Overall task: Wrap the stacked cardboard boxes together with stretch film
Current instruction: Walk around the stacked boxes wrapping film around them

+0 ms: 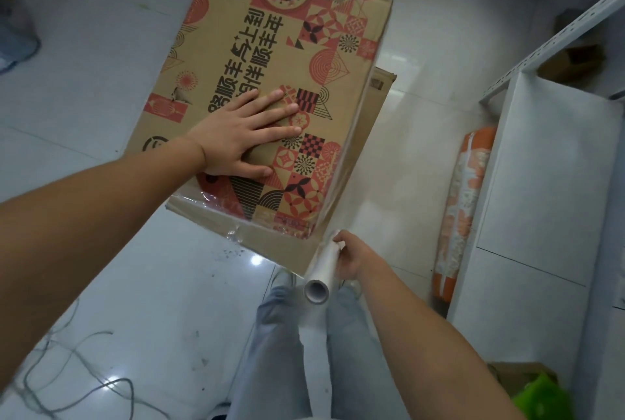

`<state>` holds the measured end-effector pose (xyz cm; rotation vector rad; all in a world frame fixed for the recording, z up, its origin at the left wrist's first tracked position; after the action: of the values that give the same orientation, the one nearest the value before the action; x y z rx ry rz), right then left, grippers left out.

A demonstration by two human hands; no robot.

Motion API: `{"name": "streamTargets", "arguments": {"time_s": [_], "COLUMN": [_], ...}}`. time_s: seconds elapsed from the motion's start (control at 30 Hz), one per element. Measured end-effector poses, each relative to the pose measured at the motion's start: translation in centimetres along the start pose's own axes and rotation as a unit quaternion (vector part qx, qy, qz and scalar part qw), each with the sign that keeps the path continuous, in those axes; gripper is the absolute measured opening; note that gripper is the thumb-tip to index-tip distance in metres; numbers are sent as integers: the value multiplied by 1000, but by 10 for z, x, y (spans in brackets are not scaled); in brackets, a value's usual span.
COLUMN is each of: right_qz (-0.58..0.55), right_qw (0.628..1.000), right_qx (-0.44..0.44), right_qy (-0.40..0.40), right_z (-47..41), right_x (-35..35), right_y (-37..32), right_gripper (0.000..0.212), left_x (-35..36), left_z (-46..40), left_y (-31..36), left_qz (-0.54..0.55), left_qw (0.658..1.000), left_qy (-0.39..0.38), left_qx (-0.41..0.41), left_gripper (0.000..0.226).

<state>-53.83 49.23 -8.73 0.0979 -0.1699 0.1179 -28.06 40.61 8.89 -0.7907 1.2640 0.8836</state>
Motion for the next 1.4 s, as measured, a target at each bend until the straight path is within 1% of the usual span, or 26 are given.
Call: {"name": "streamTargets", "arguments": {"time_s": [0.03, 0.1, 0.2, 0.33, 0.43, 0.5, 0.63, 0.73, 0.8, 1.0, 1.1, 1.2, 1.3, 1.33, 1.4], "right_qz": [-23, -20, 31, 26, -38, -61, -12, -5, 12, 139, 190, 184, 194, 186, 169], "right_qw": [1000, 999, 999, 1000, 999, 998, 999, 1000, 999, 989, 980, 982, 980, 982, 984], "right_qx": [11, 21, 18, -11, 4, 18, 23, 28, 26, 36, 39, 40, 32, 33, 28], "right_qy": [-11, -22, 2, 9, 15, 19, 19, 7, 21, 38, 38, 33, 27, 31, 38], "right_z": [3, 13, 12, 15, 16, 18, 19, 31, 34, 30, 18, 8, 6, 7, 9], "right_x": [1, 6, 1, -8, -10, -9, -10, -13, -20, -31, -33, -34, -34, -34, -31], "right_y": [-1, -5, -11, -22, -23, -21, -22, -34, -40, -45, -32, -16, -5, 0, 7], "right_gripper": [20, 24, 15, 5, 21, 22, 20, 22, 23, 24, 22, 14, 14, 11, 15], "left_x": [0, 0, -1, -5, -5, -5, -3, -3, -3, -2, -4, -3, -1, -1, -1], "left_z": [0, -1, 2, 0, 4, 6, 7, 5, 2, 2, 1, 3, 4, 4, 4], "left_y": [0, -1, 0, 0, 0, 0, 2, 3, 3, 3, 2, 2, 0, -1, -2], "left_qz": [-1, -5, -21, -42, -49, -40, -27, -27, -25, -21, -15, -15, -10, -6, 2], "left_qw": [1000, 1000, 1000, 999, 998, 999, 999, 999, 999, 999, 999, 999, 999, 999, 999], "left_qy": [2, 6, 11, -3, -1, -1, -16, -26, -30, -35, -42, -35, -31, -29, -26], "left_qx": [1, 0, -4, -22, -30, -34, -33, -26, -26, -27, -28, -29, -29, -29, -29], "left_gripper": [77, 78, 76, 76, 76, 76, 74, 75, 75, 75, 75, 75, 76, 76, 75]}}
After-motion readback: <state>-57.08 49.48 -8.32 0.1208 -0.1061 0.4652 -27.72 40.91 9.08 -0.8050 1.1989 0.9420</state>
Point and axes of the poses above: each hand's wrist, its own z-axis away from the middle knuckle, its own x-axis out of the palm, y = z × x, the point moved 6 cm from there along -z, towards the middle knuckle, and after that the axes turned 2 degrees about -x, right-handed, at the moved point
